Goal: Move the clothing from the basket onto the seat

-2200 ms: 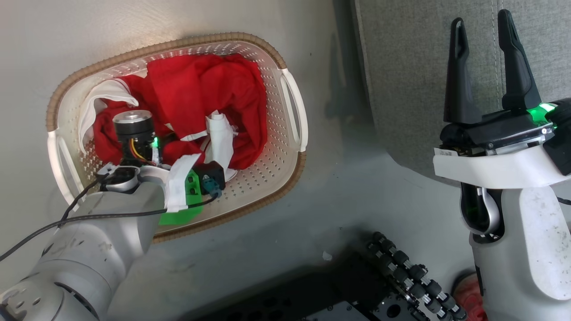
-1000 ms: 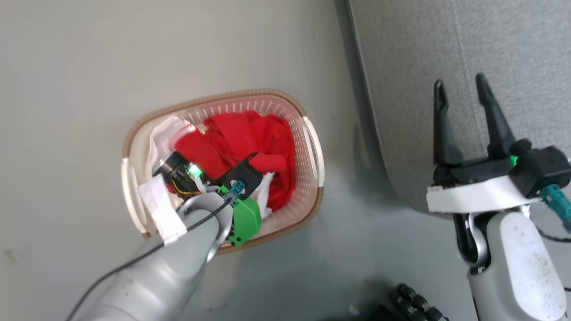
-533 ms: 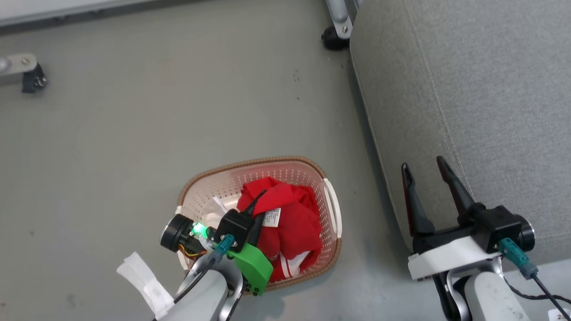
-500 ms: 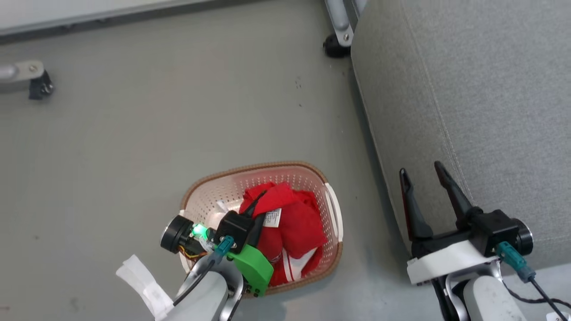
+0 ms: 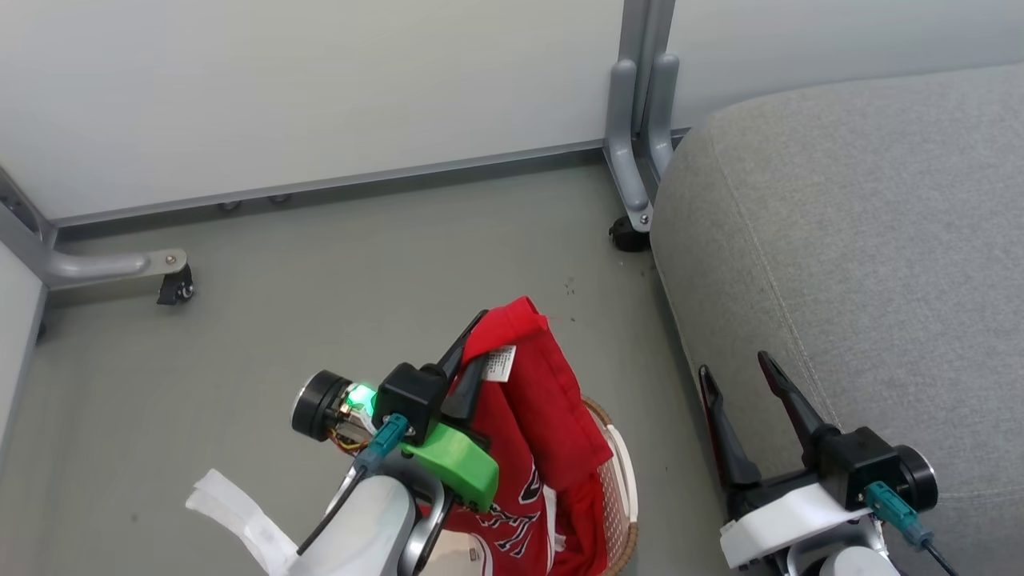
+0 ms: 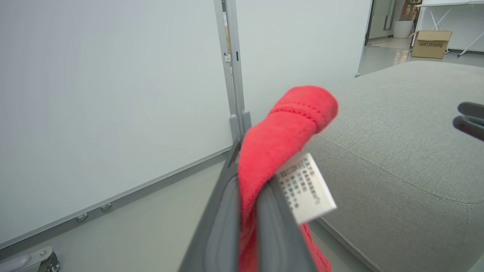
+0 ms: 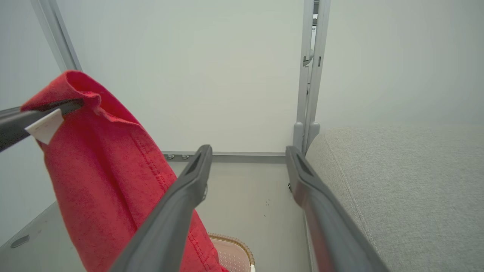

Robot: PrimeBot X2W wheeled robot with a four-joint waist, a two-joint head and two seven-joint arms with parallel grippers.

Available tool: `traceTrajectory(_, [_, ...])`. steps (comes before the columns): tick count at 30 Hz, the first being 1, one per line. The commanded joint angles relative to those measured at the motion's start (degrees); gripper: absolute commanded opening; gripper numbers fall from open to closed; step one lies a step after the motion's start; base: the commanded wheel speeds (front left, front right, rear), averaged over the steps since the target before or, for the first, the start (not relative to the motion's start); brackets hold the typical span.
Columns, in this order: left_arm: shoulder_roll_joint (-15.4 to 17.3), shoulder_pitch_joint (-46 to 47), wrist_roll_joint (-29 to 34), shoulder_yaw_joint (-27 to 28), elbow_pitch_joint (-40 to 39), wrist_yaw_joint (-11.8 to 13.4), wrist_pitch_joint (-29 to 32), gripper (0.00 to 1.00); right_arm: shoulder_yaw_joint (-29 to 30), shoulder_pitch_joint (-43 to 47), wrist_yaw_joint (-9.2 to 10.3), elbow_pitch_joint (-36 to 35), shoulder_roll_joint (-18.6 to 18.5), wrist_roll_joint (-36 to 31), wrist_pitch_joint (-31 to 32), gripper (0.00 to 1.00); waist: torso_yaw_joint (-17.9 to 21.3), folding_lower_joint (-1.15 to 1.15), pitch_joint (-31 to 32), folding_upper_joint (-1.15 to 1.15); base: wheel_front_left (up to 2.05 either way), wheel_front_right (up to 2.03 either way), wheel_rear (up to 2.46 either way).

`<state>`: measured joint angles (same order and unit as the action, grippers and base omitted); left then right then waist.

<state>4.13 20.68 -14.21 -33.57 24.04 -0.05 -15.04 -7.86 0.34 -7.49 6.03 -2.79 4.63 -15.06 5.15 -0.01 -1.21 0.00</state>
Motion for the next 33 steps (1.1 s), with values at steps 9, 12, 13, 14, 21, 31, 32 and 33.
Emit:
traceTrajectory(9, [-1.13,3.59,-2.36,0.81,-2.32,-1.70,-0.21,0.00,-2.85,1.68,0.01,-0.29,-0.51,0.26,-0.17,1.00,0.12,0.01,3.04,0.00,0.00,0.00,0.00])
traceTrajectory(12, [-1.19,4.60,-3.66,0.54,-2.77,-1.80,-0.21,0.00,-3.76,1.62,0.00,-0.43,-0.67,0.35,-0.17,1.00,0.18,0.01,2.74,0.00,0.00,0.00,0.00])
traceTrajectory(13, [-1.20,5.04,-4.58,0.22,-3.13,-1.68,-0.21,0.00,-4.43,1.50,0.00,-0.16,-0.78,0.33,-0.17,1.00,0.18,0.01,2.56,0.00,0.00,0.00,0.00])
traceTrajectory(14, [-1.22,5.39,-5.18,-0.26,-3.36,-1.50,-0.21,0.00,-5.25,1.36,0.00,0.14,-0.86,0.45,-0.17,1.00,0.18,0.01,2.44,0.00,0.00,0.00,0.00])
traceTrajectory(21, [-1.20,8.94,-9.02,-4.88,-5.25,0.47,-0.21,0.00,-11.96,-1.93,0.01,2.31,-0.94,3.29,-0.17,1.00,0.18,0.01,1.71,0.00,0.00,0.00,0.00])
traceTrajectory(31, [-1.19,15.74,-15.80,-12.12,-10.34,3.71,3.02,0.00,-14.76,-8.61,0.01,6.49,-0.40,4.14,-0.17,1.00,-0.74,0.01,1.02,0.00,0.00,0.00,0.00])
traceTrajectory(32, [-1.18,16.25,-16.19,-12.63,-10.72,3.99,3.31,0.00,-14.59,-8.91,0.01,6.82,-0.42,4.03,-0.17,1.00,-0.84,0.01,1.00,0.00,0.00,0.00,0.00])
traceTrajectory(33, [-1.18,16.85,-16.42,-13.30,-11.29,4.43,3.67,0.00,-14.24,-9.07,0.01,7.38,-0.41,3.93,-0.17,1.00,-0.93,0.01,1.00,0.00,0.00,0.00,0.00])
